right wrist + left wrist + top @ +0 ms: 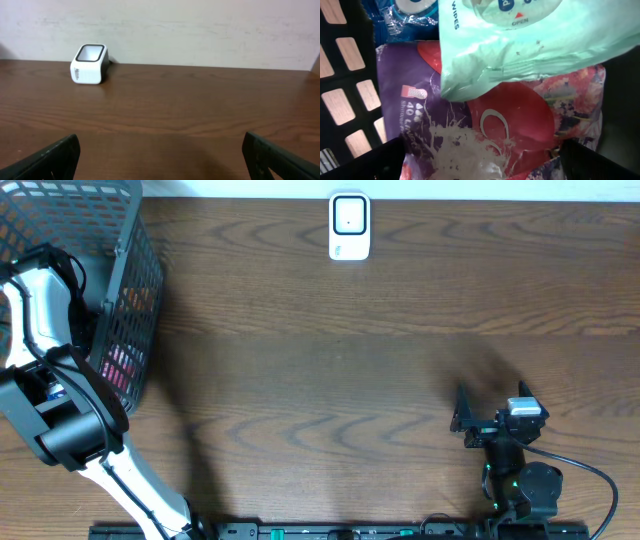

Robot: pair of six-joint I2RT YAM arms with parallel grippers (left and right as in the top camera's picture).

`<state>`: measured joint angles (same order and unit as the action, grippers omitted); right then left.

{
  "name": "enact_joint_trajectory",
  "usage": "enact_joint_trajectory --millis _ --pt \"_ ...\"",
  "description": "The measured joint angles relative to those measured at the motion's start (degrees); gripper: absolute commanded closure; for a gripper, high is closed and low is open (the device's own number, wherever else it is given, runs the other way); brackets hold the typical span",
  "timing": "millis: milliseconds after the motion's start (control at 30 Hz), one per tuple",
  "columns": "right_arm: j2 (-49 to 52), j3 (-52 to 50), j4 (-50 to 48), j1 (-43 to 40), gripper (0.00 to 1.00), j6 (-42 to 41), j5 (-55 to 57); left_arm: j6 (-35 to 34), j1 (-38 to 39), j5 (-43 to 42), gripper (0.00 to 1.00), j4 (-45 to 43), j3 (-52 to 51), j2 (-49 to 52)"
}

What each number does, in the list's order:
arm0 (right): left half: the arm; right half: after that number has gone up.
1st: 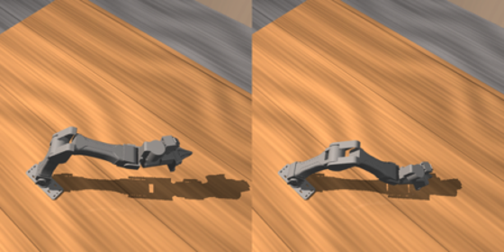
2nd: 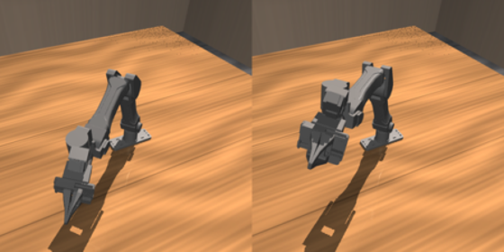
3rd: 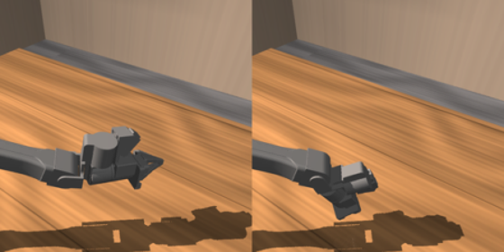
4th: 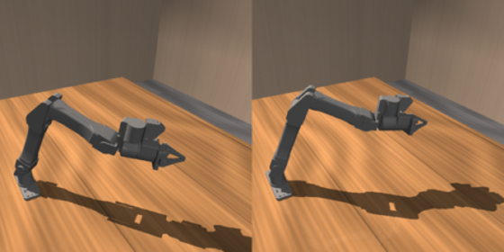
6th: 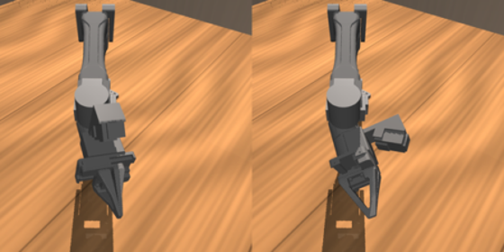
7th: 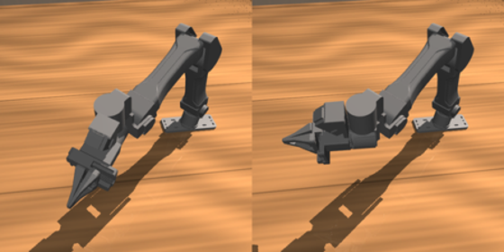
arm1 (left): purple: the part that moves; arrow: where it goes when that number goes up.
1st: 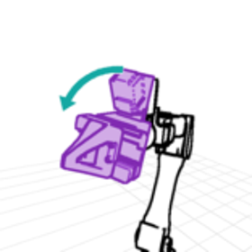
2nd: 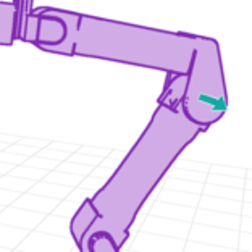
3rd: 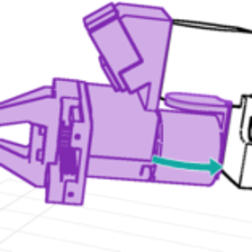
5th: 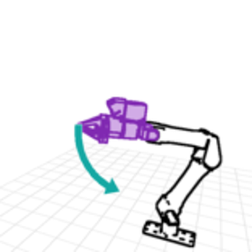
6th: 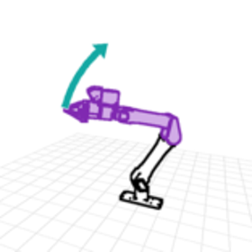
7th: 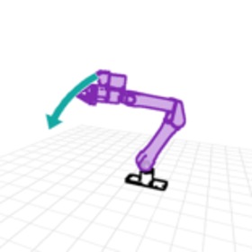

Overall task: Scan the item barcode
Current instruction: 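Grasp the purple-red floral pack with the left gripper and lift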

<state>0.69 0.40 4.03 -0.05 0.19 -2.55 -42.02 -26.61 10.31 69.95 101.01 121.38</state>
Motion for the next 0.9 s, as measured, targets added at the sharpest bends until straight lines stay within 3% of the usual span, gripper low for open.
enact_joint_trajectory --millis 200,433,733,900 --pt "0.0 0.0 0.0 0.0 0.01 0.0 0.0 0.7 0.0 -0.7 0.01 -3.8 -1.0 0.0" --pt "0.0 0.0 0.0 0.0 0.01 0.0 0.0 7.1 -0.1 -8.0 0.01 -7.4 -1.2 0.0" --pt "0.0 0.0 0.0 0.0 0.01 0.0 0.0 10.3 -0.3 -8.1 0.39 -7.5 -2.9 -0.2" --pt "0.0 0.0 0.0 0.0 0.01 0.0 0.0 10.4 -0.2 -6.3 0.80 -7.3 -4.3 -0.7"
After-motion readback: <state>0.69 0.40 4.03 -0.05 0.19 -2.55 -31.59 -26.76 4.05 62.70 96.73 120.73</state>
